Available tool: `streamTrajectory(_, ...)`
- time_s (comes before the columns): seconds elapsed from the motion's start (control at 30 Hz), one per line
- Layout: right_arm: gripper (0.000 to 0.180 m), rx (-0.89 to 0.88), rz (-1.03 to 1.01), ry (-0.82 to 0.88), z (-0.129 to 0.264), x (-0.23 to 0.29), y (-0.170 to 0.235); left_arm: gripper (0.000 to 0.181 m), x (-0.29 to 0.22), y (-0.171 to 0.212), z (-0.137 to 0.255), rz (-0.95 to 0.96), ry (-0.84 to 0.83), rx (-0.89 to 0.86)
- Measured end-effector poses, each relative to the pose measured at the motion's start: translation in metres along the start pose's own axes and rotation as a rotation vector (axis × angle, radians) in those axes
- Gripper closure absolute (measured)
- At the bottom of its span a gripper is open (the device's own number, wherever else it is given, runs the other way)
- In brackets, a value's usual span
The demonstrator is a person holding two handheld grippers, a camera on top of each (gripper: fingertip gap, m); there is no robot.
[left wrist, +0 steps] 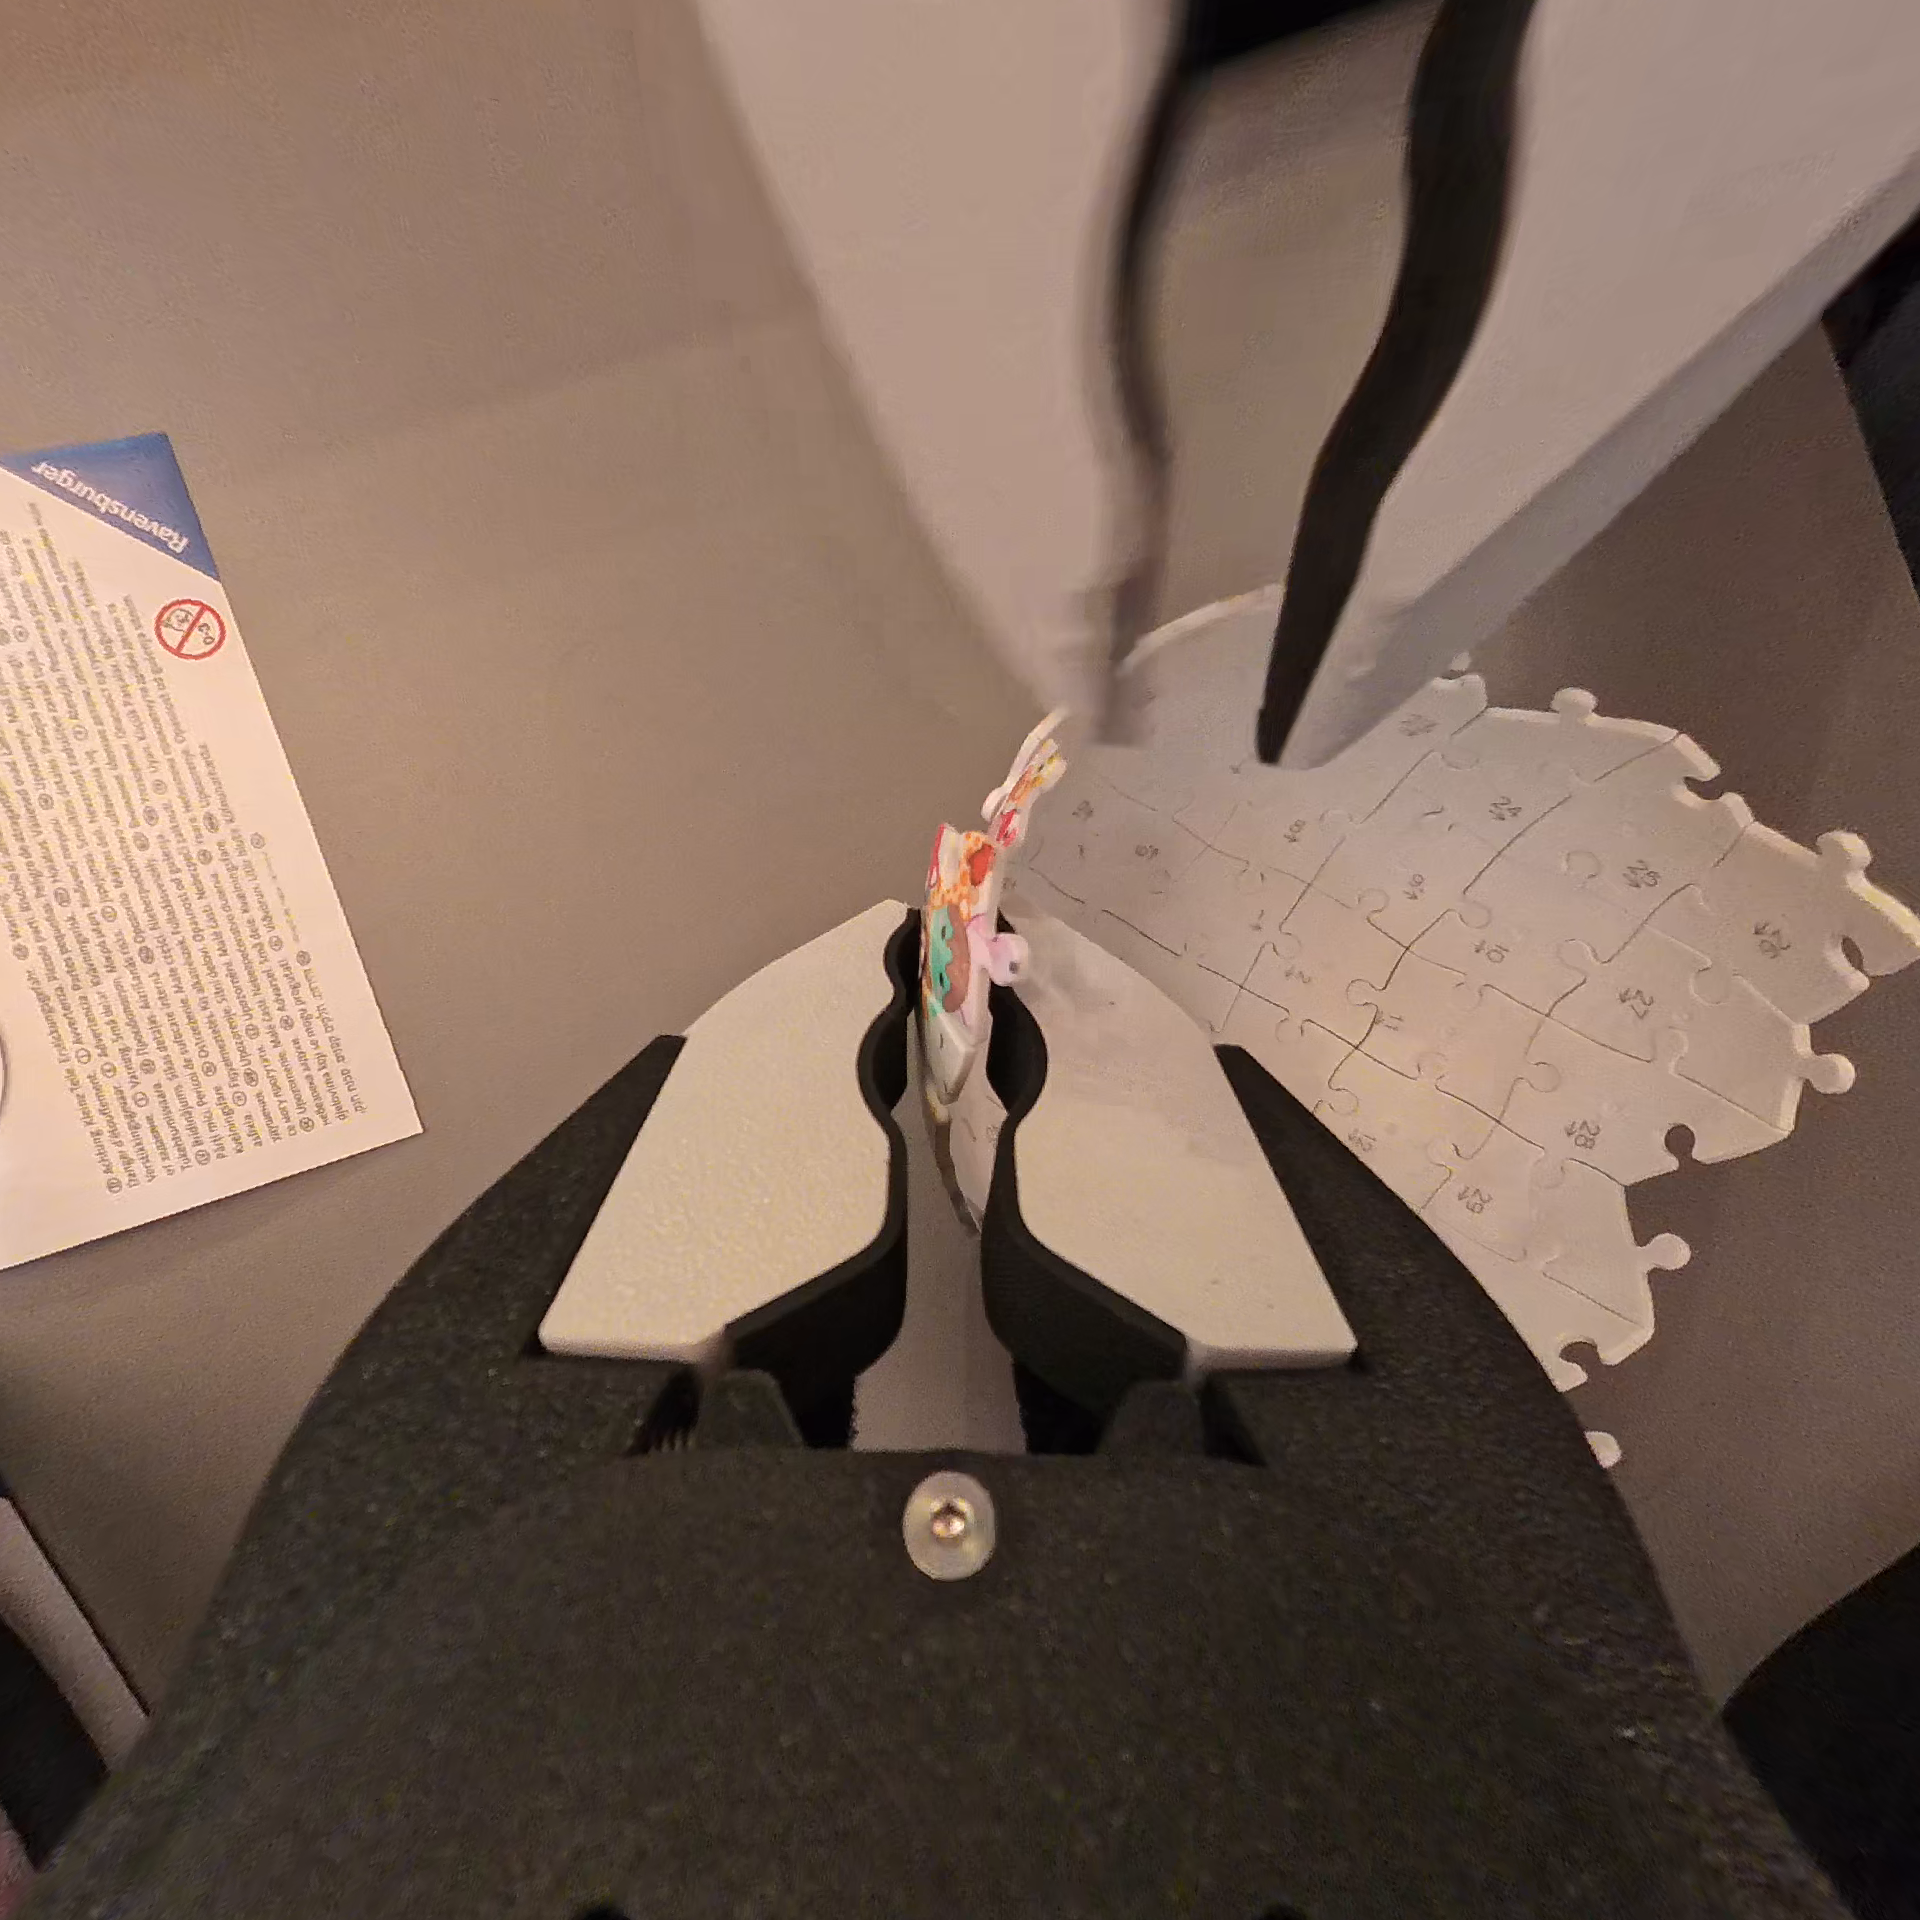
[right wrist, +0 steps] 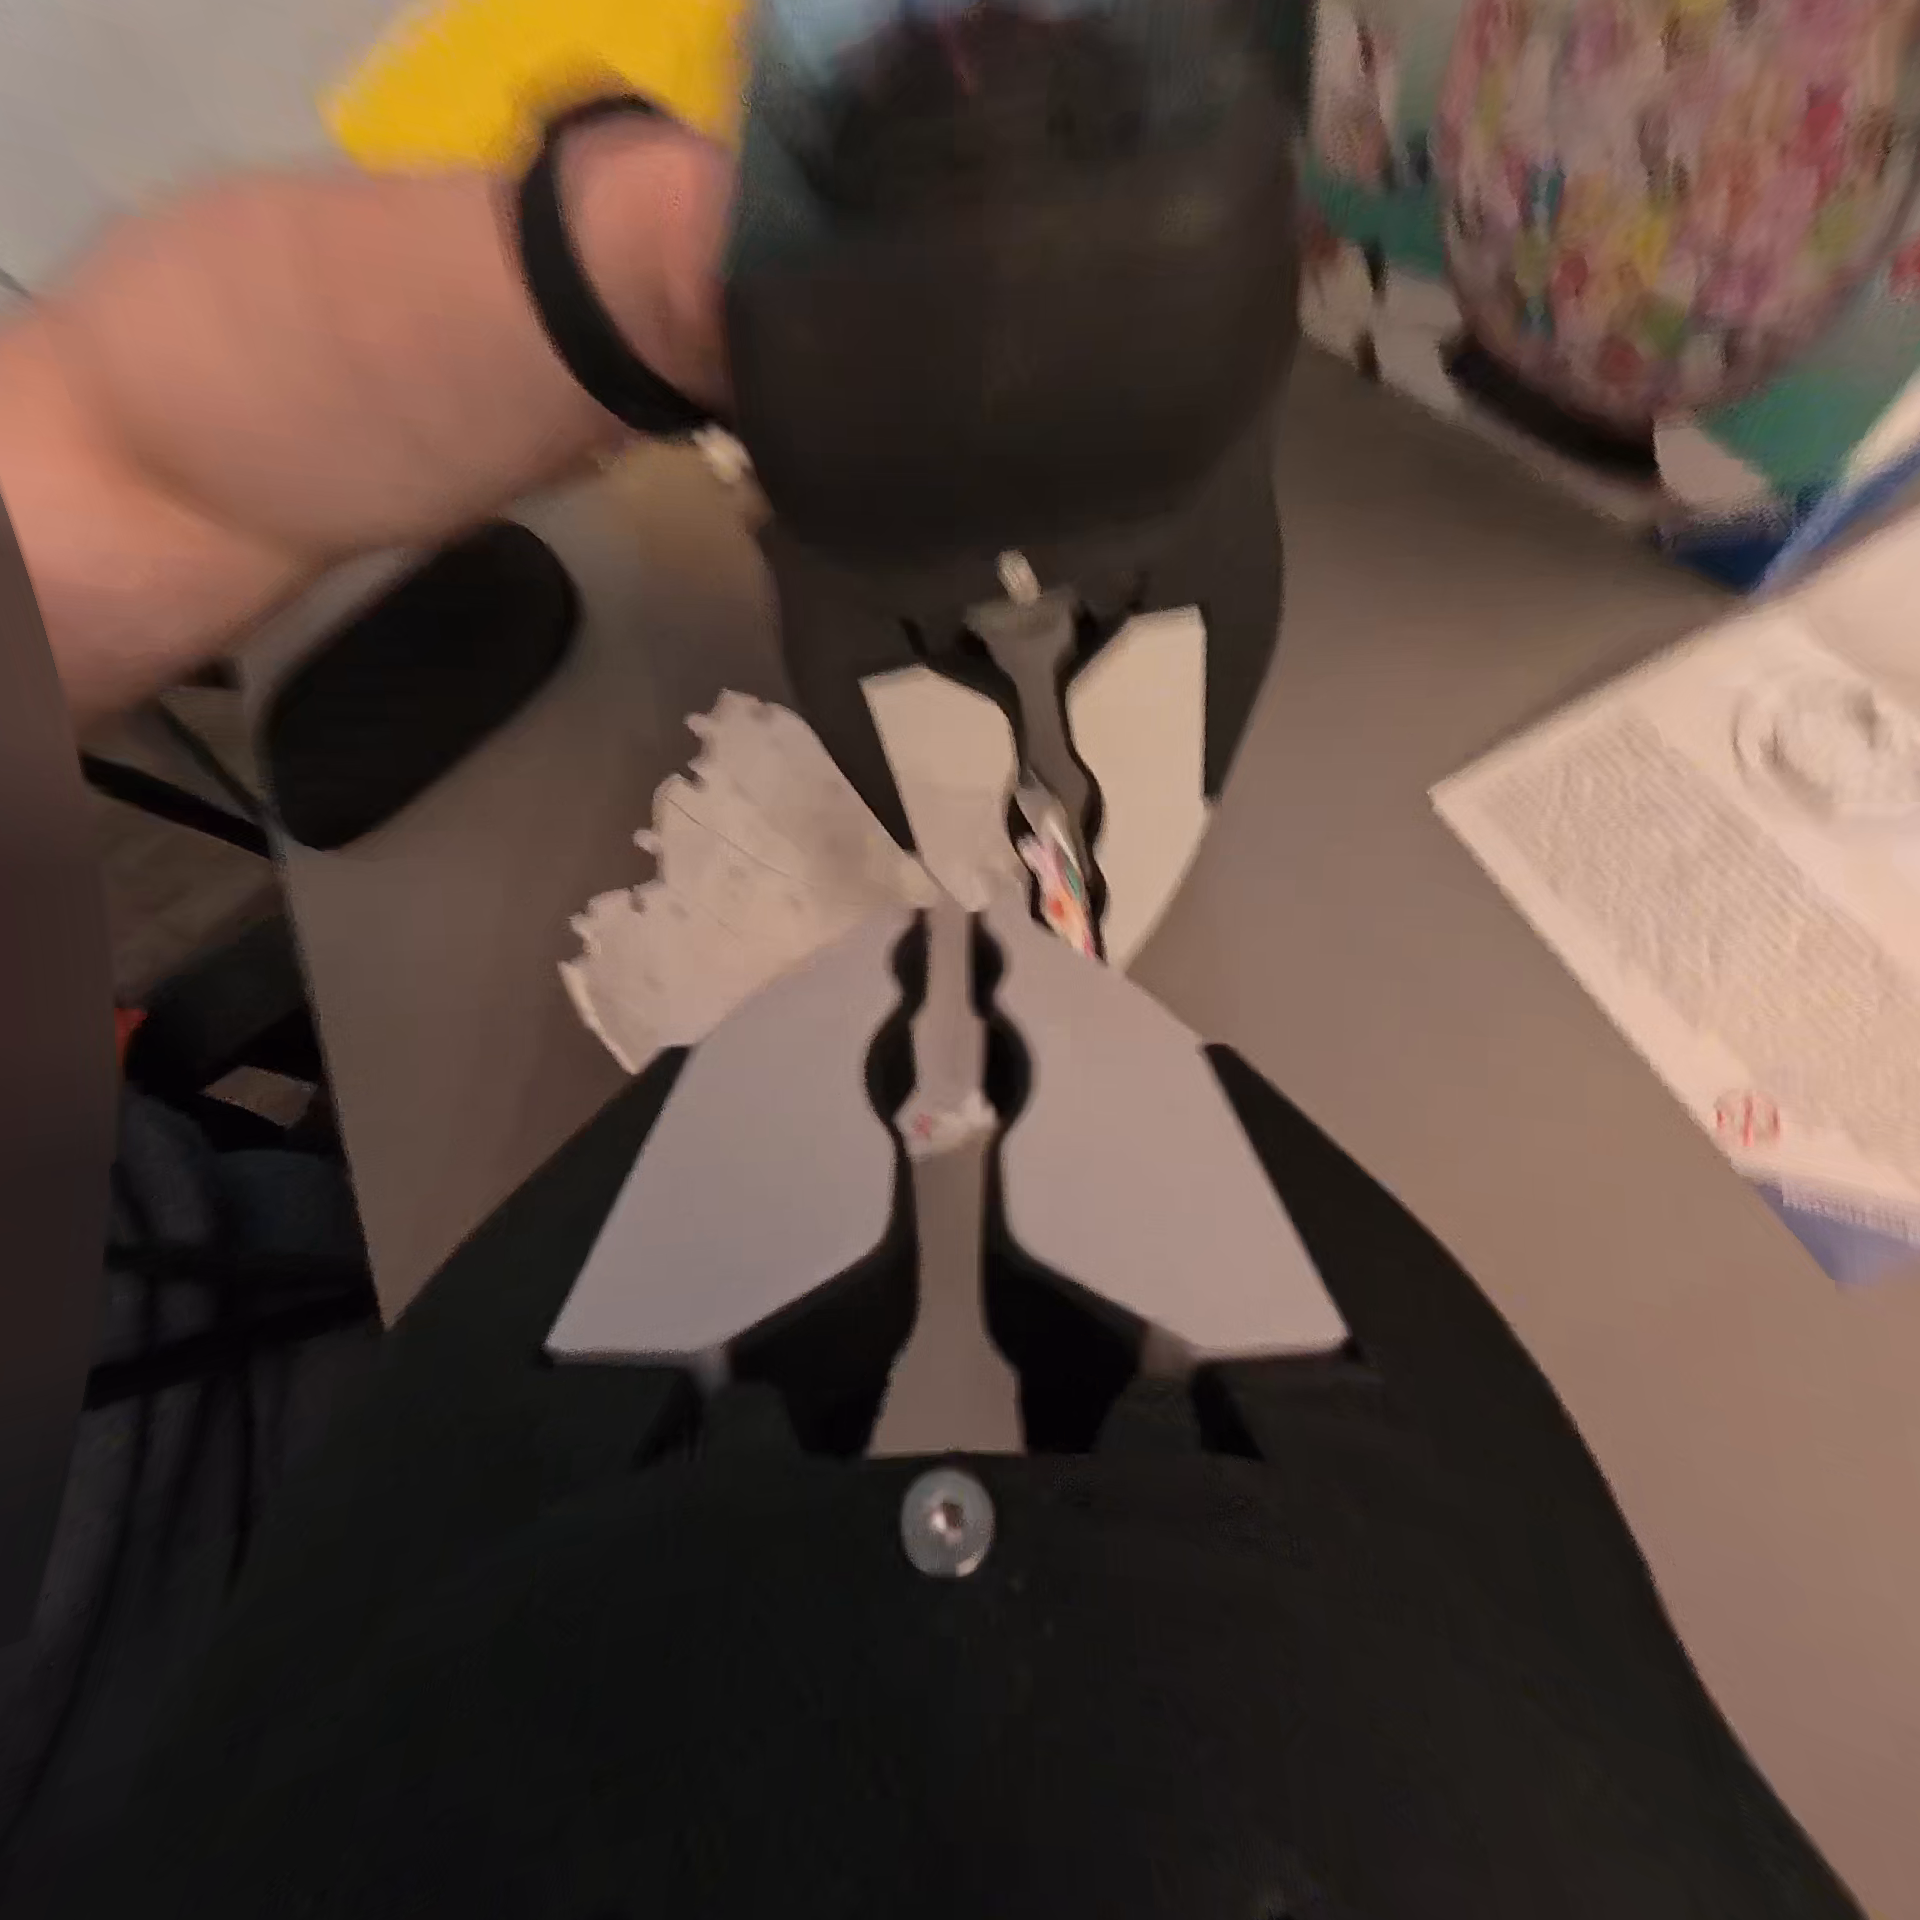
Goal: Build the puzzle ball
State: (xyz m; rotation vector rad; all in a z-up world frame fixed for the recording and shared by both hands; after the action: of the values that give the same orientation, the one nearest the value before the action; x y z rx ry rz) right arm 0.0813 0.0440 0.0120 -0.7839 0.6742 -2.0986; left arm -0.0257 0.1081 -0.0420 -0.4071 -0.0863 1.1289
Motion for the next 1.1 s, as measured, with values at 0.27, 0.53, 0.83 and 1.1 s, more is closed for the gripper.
streamTrajectory(0.27,0.180,-0.395,0.231,0.007,0.048,0.022,-0.006,0.171,-0.001,-0.001,0.000,-0.003,-0.003,0.000)
streamTrajectory(0.53,0.178,-0.439,0.219,-0.271,0.050,0.019,0.013,0.171,-0.002,-0.002,-0.001,-0.008,-0.004,0.003)
streamTrajectory(0.83,0.127,0.096,0.011,0.043,-0.005,-0.004,0.013,0.171,-0.003,-0.003,-0.001,-0.013,-0.006,0.007)
streamTrajectory(1.1,0.145,0.304,-0.059,0.143,-0.030,-0.011,0.009,0.171,-0.003,-0.004,-0.001,-0.016,-0.007,0.014)
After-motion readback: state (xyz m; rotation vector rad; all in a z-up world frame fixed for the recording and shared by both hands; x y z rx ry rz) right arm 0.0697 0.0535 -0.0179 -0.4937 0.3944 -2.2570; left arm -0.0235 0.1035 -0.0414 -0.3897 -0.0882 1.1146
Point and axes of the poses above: each gripper's, where its closed fingertips meet, z back along the fingers, y out of its underside, x = y × z across the jaws, the point moved 9 cm from there along z, back along the fingers, and after that the axes turned 9 degrees about x, right-handed, at the moved point
